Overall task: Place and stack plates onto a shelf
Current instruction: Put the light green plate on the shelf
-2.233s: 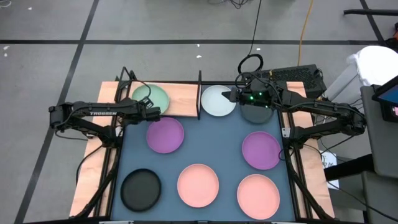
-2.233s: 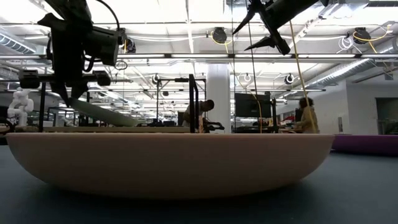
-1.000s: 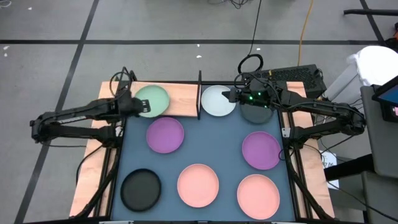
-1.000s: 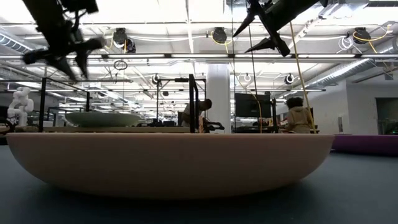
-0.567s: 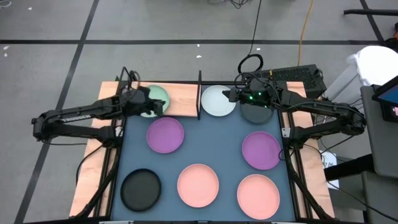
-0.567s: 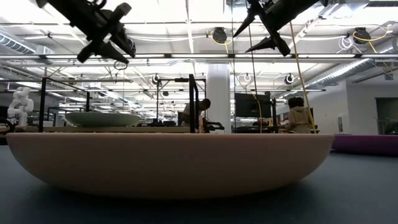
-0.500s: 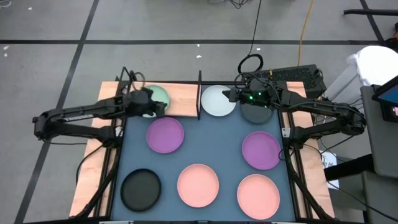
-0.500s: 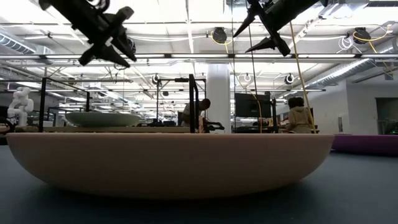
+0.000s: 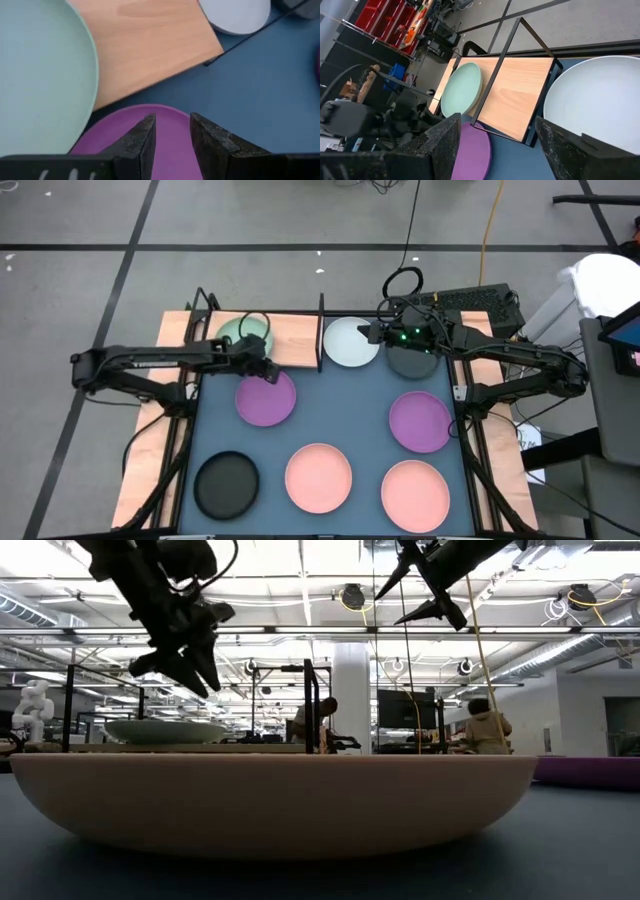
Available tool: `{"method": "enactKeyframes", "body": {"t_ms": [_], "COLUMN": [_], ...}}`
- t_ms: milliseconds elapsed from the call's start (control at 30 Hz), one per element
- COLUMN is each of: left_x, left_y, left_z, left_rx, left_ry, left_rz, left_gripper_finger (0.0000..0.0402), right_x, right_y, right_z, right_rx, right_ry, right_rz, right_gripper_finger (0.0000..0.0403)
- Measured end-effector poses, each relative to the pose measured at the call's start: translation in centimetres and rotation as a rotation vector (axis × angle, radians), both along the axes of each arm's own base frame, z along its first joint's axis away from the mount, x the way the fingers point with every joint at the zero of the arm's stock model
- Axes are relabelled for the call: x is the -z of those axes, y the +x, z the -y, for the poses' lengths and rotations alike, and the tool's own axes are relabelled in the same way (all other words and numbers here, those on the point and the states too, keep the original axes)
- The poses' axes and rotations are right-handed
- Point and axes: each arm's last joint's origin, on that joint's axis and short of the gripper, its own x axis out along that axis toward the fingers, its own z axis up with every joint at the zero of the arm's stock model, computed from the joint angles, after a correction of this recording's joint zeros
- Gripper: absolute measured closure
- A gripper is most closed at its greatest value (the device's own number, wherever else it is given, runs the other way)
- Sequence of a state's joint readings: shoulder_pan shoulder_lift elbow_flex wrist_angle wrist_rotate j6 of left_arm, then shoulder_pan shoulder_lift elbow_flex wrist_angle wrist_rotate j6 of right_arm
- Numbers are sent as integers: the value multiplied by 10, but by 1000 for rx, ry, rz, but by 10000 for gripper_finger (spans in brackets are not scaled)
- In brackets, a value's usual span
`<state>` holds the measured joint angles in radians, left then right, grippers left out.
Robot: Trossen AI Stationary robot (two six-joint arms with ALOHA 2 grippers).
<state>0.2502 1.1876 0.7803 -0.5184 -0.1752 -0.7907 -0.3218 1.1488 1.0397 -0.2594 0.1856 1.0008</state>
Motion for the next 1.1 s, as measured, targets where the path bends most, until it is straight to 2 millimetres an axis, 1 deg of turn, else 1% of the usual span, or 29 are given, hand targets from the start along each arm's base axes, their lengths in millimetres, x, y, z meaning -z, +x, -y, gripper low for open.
{"method": "enactKeyframes", "body": {"t_ms": [167, 367, 567, 700, 967, 1100], "left_x": [8, 21, 22, 22, 22, 21], "left_y": [9, 14, 19, 16, 8, 7], "left_z": [-5, -16, -24, -30, -49, -56], "left_rx": [37, 20, 23, 1, -46, -40], "left_ry": [86, 95, 127, 136, 155, 129], "left_rz": [-41, -100, -75, -89, -112, -72], "left_gripper_finger": [281, 313, 329, 330, 330, 330], "right_x": [0, 0, 0, 0, 0, 0], "right_y": [0, 0, 0, 0, 0, 0], "right_z": [0, 0, 0, 0, 0, 0], "right_rx": [-3, -12, -15, -20, -22, -23], "right_ry": [-7, -19, -22, -31, -33, -33], "right_rz": [-4, -12, -13, -18, -20, -20], "right_gripper_finger": [165, 165, 165, 165, 165, 165]}}
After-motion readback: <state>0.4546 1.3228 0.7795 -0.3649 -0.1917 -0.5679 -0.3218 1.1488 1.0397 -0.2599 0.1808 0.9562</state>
